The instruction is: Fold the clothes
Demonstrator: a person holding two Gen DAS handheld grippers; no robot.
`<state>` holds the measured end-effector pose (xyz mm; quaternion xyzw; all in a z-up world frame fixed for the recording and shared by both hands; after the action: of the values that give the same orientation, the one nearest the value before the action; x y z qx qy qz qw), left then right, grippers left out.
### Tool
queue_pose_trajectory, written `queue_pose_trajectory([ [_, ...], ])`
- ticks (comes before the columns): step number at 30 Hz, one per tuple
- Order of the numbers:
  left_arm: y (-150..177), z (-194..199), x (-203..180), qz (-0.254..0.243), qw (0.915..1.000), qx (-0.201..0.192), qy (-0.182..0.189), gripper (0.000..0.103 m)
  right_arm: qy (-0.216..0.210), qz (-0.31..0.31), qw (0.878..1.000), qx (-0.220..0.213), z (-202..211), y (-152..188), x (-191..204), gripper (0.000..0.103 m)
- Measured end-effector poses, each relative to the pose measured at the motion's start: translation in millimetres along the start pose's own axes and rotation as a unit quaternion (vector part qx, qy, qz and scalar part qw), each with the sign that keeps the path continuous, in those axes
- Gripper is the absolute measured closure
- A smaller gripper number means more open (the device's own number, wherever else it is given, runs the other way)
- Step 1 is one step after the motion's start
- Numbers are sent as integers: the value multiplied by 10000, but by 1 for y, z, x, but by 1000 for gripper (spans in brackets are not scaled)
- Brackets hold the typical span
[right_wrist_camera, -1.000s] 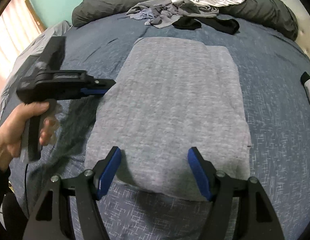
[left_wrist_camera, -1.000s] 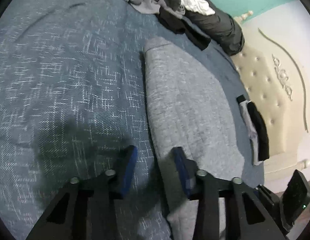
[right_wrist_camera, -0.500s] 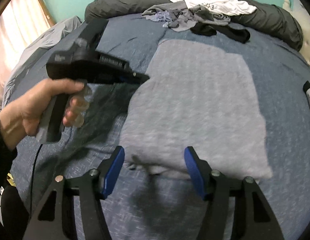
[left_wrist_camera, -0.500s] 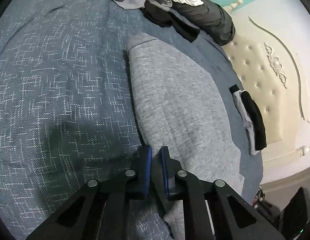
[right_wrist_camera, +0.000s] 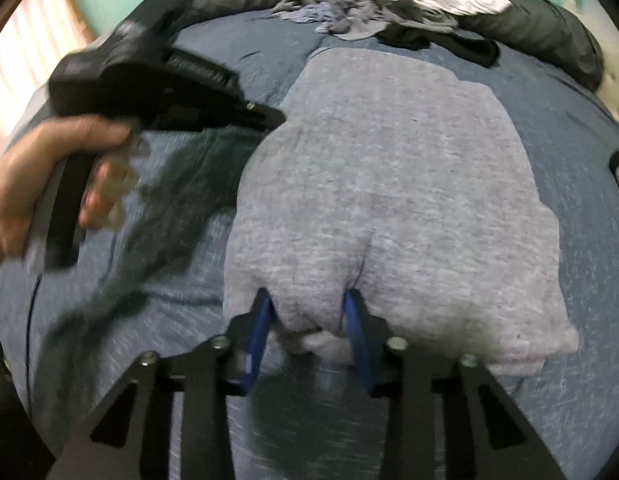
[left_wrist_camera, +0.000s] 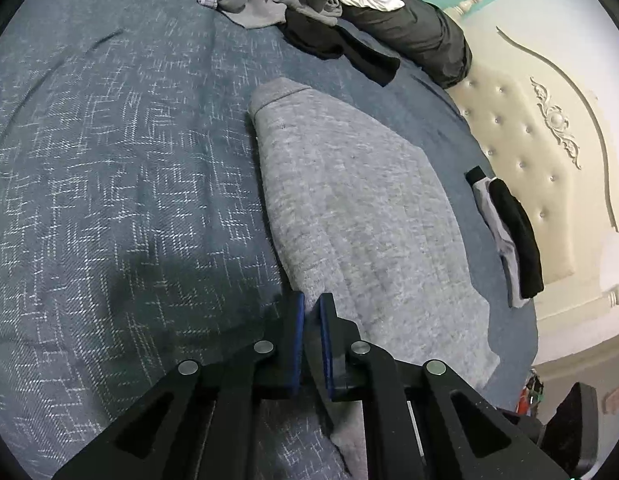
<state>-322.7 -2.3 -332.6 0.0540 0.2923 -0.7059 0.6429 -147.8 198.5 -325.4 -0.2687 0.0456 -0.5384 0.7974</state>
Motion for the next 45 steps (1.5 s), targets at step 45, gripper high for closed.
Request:
queue_pose_trajectory([
  [45,-18,-15,-5,-45,9999,147,-21,95,268,527,9979,278,1,-4,18,93],
])
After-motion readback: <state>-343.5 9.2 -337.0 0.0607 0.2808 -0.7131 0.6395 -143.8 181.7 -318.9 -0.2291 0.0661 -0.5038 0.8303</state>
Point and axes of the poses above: each gripper's, at about its wrist camera, not at the fingertips, and z roughly against the way its jaws point, x to its left, y to its underside, the point moved 1 cm from there along -z, roughly the way its jaws point, and after that the axes turned 9 degrees about -y, right-handed, at the moved point
